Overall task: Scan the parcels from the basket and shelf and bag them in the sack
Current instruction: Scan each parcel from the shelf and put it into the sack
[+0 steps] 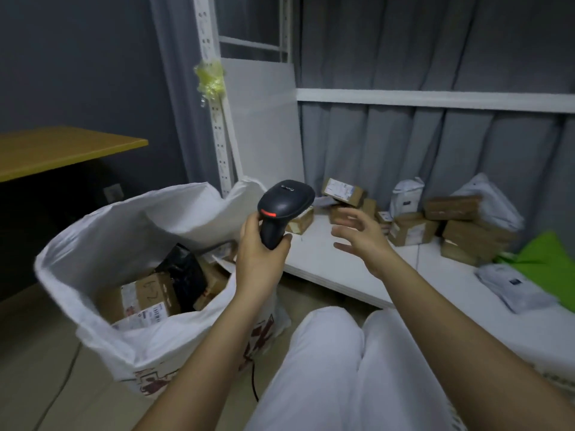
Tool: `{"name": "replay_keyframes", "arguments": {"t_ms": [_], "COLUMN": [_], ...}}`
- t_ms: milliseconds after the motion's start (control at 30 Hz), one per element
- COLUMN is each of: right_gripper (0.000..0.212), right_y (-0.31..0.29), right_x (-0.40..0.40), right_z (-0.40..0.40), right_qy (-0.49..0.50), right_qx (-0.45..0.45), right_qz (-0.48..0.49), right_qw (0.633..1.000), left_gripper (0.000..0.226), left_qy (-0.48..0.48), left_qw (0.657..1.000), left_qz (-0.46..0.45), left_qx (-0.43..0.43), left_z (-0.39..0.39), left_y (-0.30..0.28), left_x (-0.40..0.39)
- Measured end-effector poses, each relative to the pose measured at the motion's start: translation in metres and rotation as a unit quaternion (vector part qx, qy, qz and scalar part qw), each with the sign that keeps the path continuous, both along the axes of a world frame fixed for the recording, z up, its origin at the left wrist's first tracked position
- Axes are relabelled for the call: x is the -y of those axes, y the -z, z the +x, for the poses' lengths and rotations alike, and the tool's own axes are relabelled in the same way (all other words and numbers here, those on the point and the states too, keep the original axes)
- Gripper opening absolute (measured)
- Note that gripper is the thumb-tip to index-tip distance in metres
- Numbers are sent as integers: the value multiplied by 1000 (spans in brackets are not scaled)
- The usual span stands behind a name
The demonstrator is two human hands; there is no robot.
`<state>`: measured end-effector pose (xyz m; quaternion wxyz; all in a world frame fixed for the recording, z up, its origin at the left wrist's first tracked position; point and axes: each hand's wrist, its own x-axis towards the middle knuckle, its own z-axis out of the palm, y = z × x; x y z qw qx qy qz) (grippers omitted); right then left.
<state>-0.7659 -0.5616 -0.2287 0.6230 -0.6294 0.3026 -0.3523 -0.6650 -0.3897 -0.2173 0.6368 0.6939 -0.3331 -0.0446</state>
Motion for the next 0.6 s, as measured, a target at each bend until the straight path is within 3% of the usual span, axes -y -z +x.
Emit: {"name": "replay_keyframes", "arguments": {"t_ms": [300,467,600], "right_gripper": [24,21,18], "right_y": [66,108,146], "right_x": [60,106,159], "right_z": [-107,-175,-225], "right_qy": [157,263,342], "right_qx": [-7,-19,-67], "right_qz": [81,124,141], "right_qw": [984,957,927], "left_gripper": [42,37,47], "left_qy": [136,219,284], "left_qw": [990,969,944], "left_qz": [39,103,150], "left_qx": [23,58,73], "left_z": [-66,-104,-131], "left_y": [19,43,75], "left_x": [112,199,274]}}
